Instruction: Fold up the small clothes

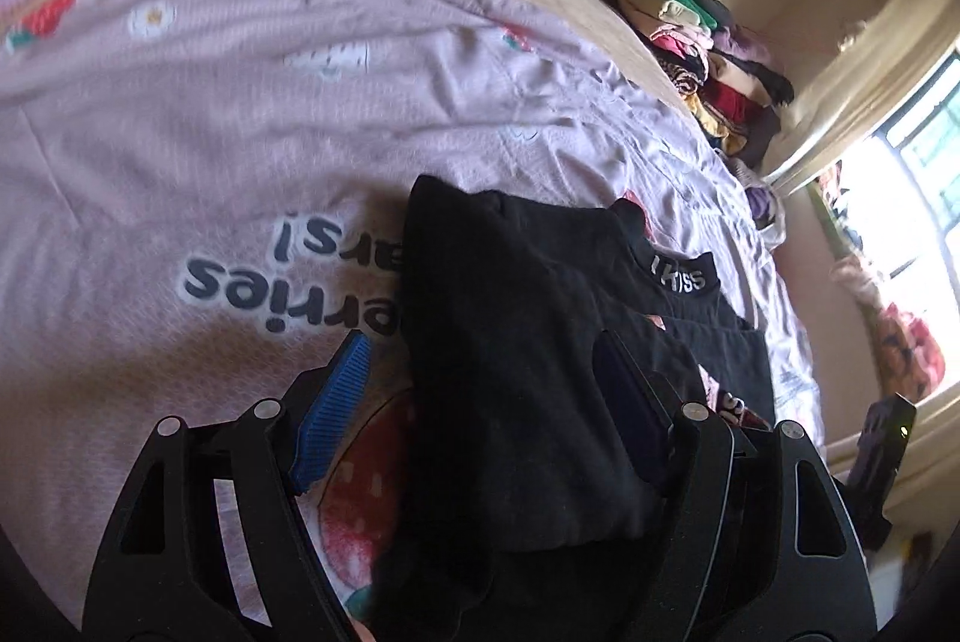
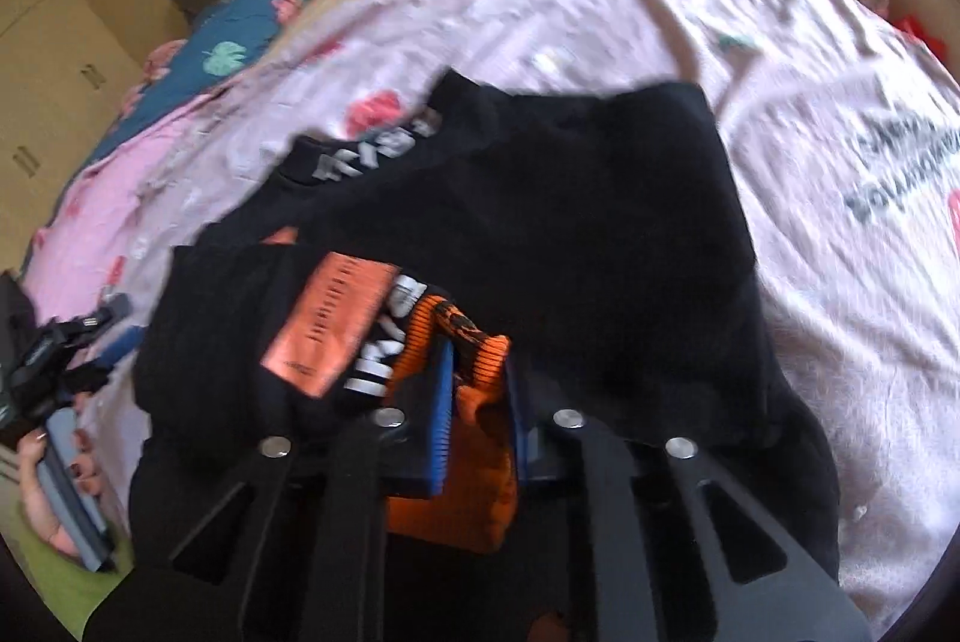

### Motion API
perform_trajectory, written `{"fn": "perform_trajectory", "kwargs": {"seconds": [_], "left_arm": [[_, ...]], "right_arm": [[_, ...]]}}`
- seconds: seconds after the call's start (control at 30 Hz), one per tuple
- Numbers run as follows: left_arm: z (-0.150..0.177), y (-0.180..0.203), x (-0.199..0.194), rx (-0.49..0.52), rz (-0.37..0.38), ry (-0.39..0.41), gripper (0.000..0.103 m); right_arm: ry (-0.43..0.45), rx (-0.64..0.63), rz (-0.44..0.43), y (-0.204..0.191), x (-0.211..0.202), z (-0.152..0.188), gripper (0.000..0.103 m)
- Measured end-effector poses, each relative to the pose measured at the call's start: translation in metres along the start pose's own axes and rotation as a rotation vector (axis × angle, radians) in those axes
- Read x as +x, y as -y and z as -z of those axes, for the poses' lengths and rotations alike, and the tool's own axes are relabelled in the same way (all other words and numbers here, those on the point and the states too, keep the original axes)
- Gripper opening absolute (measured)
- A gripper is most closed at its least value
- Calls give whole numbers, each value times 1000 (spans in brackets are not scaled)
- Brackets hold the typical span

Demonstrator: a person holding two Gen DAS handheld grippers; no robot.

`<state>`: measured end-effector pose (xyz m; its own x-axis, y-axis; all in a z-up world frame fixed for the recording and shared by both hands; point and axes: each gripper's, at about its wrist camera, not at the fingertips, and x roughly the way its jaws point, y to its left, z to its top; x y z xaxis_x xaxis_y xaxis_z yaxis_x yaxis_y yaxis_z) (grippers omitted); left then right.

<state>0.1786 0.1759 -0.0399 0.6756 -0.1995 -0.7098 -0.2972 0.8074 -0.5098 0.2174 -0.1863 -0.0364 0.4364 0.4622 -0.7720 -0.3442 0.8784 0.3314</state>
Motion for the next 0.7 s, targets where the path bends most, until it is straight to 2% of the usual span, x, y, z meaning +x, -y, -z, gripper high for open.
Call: {"fn": "perform_trajectory", "kwargs": {"seconds": [0.1, 0.23, 0.27, 0.3, 0.33, 0.4, 0.43, 0.7], "left_arm": [[1, 1, 9, -16, 25, -20, 68], [3, 8, 22, -18, 25, -41, 66], [4, 8, 25, -17, 19, -41, 59], [5, 9, 27, -15, 12, -46, 39], [6, 9, 29, -17, 15, -50, 26], [7, 10, 30, -12, 13, -51, 22], [8, 10, 30, -5, 7, -48, 12], [5, 10, 16, 21, 15, -26, 8]], "right_arm": [[103, -48, -37, -11, -30, -16, 12], [199, -110, 2, -14, -54, -34, 12], [200, -111, 15, -12, -54, -36, 12], [193, -106, 29, -8, -54, -38, 12], [181, -101, 44, -3, -52, -39, 12], [158, -94, 64, 4, -45, -36, 12], [152, -90, 69, 6, -41, -34, 12], [104, -90, 145, 7, -20, -21, 12]]}}
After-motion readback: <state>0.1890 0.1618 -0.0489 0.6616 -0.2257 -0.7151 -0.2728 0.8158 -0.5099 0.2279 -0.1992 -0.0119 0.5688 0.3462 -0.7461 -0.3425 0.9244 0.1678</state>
